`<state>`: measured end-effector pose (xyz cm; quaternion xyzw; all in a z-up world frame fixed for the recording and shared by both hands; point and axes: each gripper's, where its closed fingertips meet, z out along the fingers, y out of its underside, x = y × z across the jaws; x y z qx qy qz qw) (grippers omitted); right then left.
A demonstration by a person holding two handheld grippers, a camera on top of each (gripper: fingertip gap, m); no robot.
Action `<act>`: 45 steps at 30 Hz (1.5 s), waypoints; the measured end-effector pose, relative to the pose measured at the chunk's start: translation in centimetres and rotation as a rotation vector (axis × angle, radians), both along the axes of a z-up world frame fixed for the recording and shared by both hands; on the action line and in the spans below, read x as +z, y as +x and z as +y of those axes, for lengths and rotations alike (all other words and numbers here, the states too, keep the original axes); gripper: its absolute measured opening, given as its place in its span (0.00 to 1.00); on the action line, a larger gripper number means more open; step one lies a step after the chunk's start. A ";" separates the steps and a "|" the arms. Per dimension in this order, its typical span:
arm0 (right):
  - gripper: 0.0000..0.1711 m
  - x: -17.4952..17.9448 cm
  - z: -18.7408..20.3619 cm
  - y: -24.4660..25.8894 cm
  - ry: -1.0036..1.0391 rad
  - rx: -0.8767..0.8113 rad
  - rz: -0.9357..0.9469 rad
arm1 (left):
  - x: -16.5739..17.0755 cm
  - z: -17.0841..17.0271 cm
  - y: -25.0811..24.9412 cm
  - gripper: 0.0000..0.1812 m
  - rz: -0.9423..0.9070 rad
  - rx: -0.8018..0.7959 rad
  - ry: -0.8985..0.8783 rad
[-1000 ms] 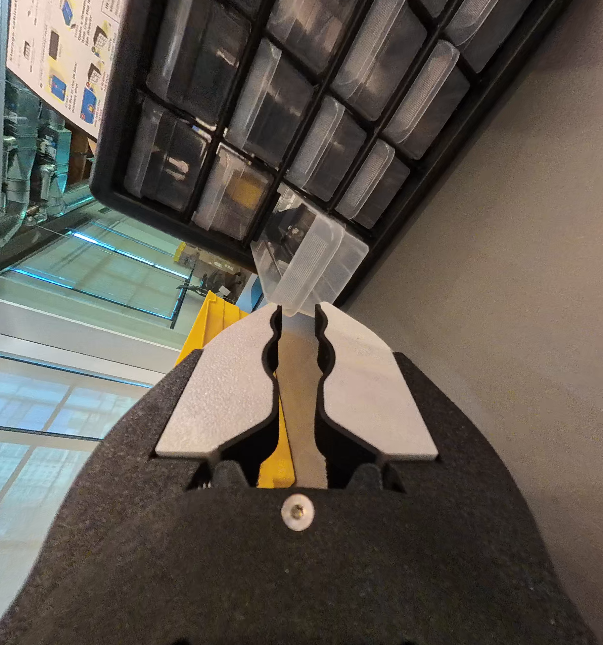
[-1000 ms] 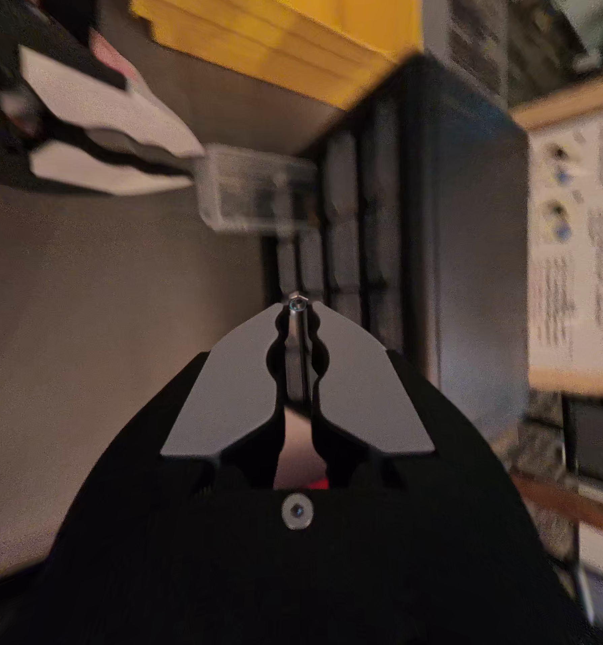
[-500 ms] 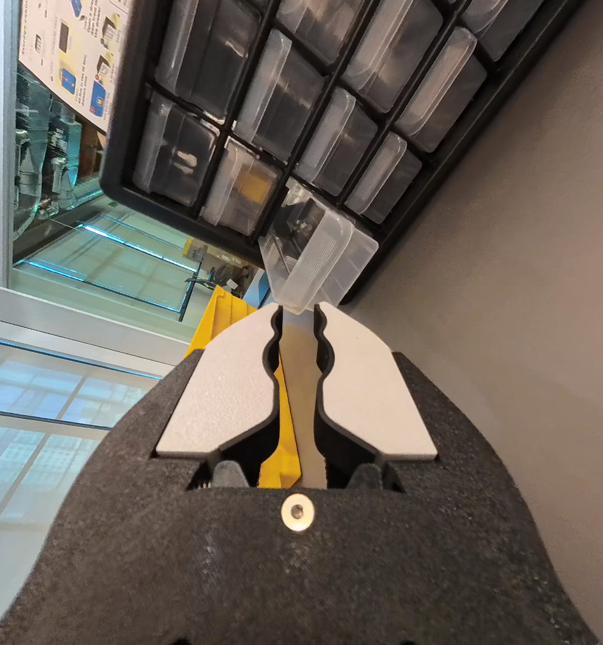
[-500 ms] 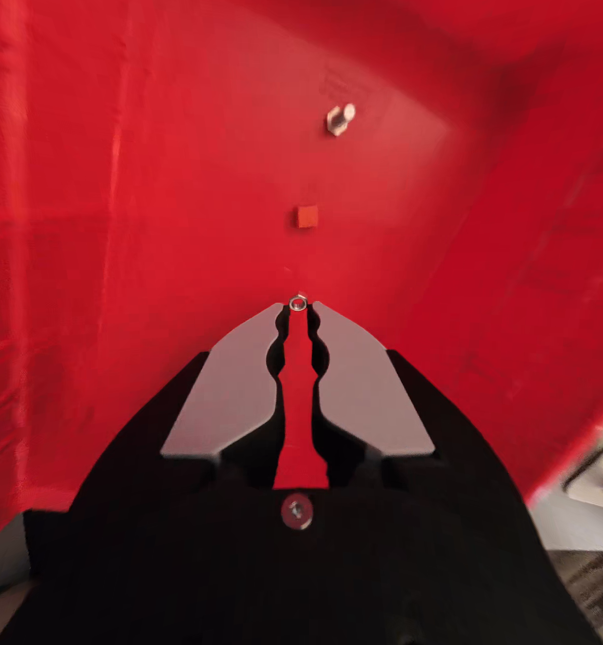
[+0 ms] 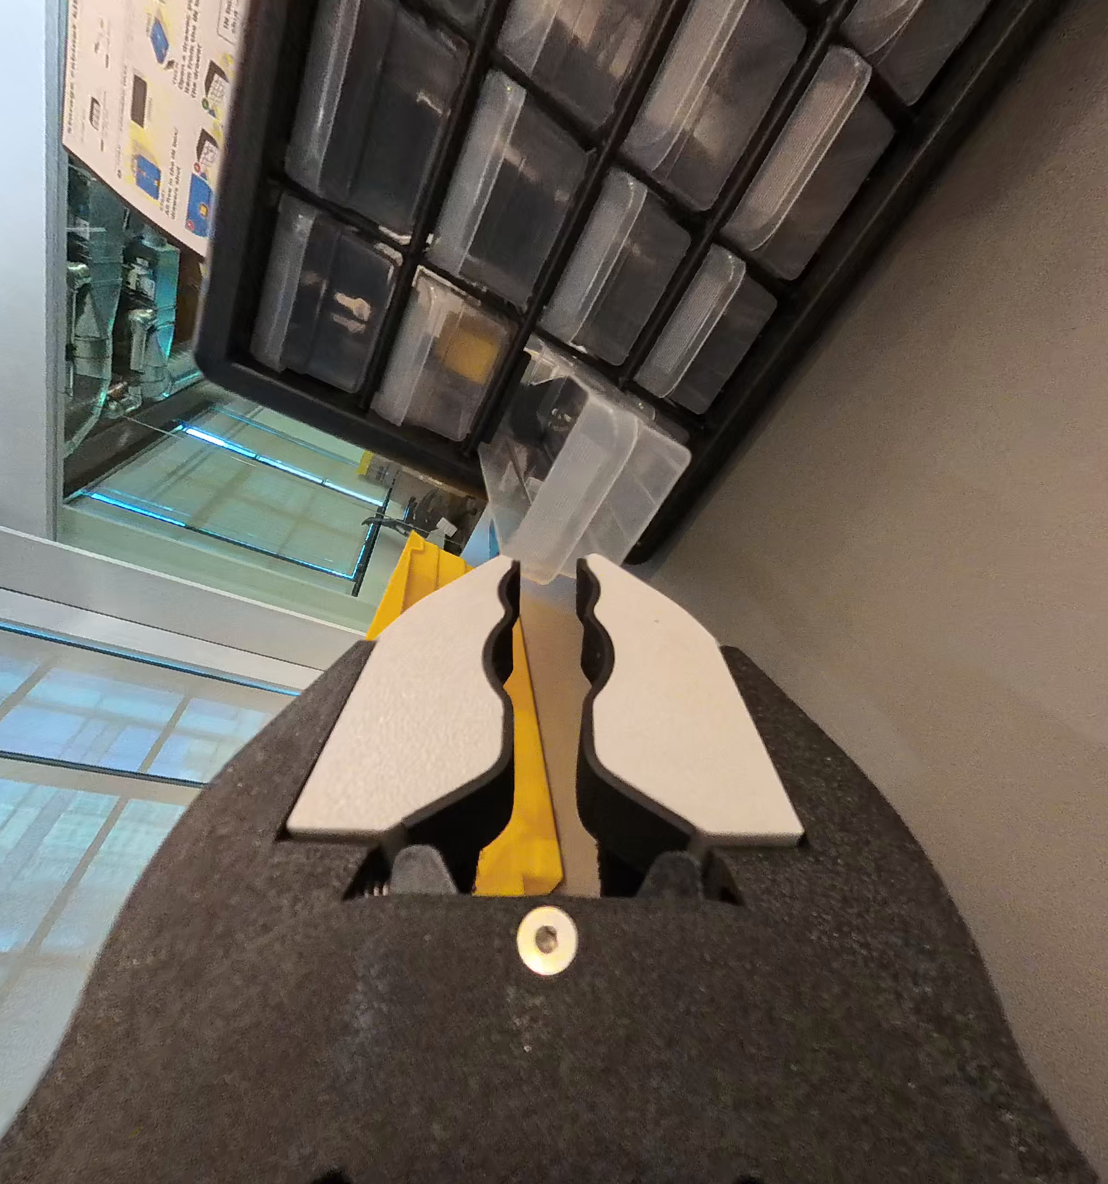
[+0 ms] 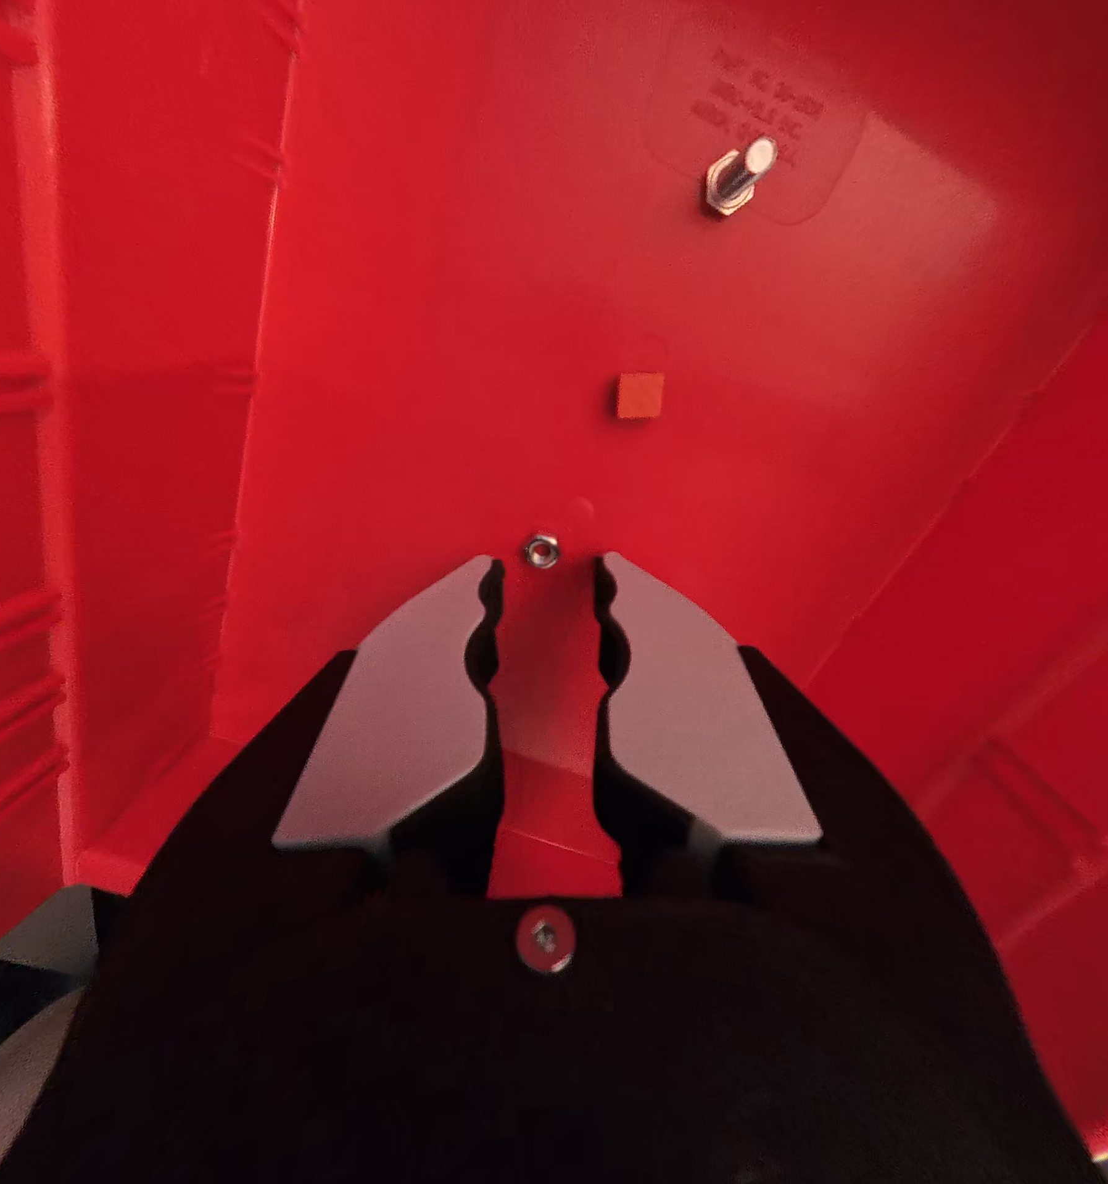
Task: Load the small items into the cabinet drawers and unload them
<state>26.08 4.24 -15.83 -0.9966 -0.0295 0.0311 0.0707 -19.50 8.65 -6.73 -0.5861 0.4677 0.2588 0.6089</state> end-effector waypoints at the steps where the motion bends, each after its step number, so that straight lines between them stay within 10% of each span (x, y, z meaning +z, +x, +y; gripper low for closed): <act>1: 0.18 0.3 -0.1 0.0 0.017 0.003 0.006 | 0.2 -0.1 0.0 0.09 -0.008 -0.003 0.005; 11: 0.17 6.3 1.0 0.7 0.272 0.026 -0.076 | -0.7 -0.9 2.1 0.03 0.108 -0.072 0.074; 45: 0.17 5.3 1.3 0.2 0.274 0.102 -0.056 | -4.2 7.8 3.0 0.16 0.372 0.108 0.058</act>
